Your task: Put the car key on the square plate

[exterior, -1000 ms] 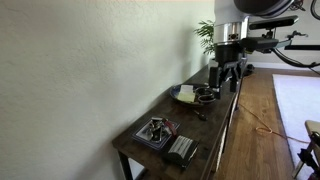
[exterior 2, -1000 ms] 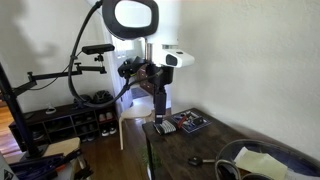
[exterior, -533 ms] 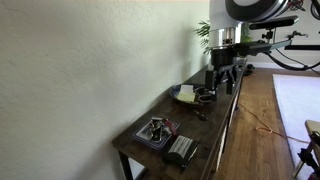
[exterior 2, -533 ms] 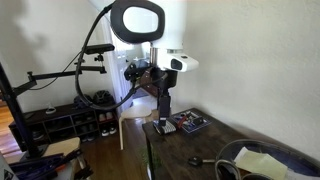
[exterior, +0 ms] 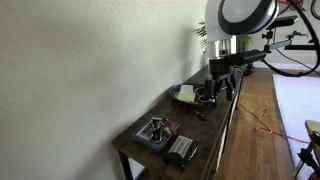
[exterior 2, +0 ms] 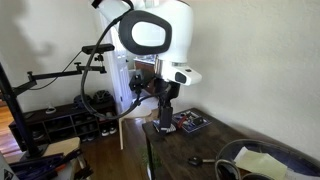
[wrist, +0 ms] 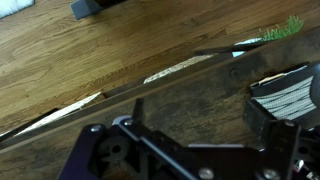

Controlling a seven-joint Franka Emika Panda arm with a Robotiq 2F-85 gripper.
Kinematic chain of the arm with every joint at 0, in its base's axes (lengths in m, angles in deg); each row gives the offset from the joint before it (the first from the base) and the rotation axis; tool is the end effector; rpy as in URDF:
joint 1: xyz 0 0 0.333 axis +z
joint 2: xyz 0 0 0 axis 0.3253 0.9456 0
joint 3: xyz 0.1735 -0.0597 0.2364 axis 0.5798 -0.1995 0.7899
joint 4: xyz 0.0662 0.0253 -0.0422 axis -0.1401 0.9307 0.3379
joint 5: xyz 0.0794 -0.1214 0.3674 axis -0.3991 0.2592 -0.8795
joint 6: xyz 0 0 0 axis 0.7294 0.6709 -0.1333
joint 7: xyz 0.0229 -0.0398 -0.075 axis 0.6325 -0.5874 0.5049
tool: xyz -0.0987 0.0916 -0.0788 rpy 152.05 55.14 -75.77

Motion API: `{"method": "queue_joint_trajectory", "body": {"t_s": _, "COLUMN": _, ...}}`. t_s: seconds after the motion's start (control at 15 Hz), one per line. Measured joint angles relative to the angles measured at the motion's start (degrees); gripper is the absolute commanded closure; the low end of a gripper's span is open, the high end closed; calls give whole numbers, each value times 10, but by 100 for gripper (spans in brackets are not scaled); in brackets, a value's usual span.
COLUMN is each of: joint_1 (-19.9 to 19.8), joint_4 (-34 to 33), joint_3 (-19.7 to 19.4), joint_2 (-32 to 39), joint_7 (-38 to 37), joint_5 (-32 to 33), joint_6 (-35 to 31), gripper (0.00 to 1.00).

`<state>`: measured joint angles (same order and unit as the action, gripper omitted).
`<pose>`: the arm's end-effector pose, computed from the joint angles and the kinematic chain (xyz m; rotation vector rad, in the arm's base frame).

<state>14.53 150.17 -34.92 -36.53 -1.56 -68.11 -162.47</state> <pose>0.4648 -0.0413 0.2234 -3.0044 0.5673 0.2411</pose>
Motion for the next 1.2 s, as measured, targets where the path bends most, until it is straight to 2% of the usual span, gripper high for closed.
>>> {"method": "queue_joint_trajectory", "body": {"t_s": 0.53, "joint_1": 0, "joint_4": -63, "joint_3": -10, "joint_2": 105, "joint_7": 19, "joint_5": -1, "joint_6": -15, "gripper": 0}}
{"method": "queue_joint_trajectory", "body": {"t_s": 0.93, "joint_1": 0, "joint_4": -67, "joint_3": -16, "joint_2": 117, "joint_7": 35, "joint_5": 8, "joint_6": -67, "gripper": 0}}
{"method": "queue_joint_trajectory", "body": {"t_s": 1.2, "joint_1": 0, "joint_4": -67, "joint_3": -16, "joint_2": 117, "joint_7": 35, "joint_5": 8, "joint_6": -67, "gripper": 0}}
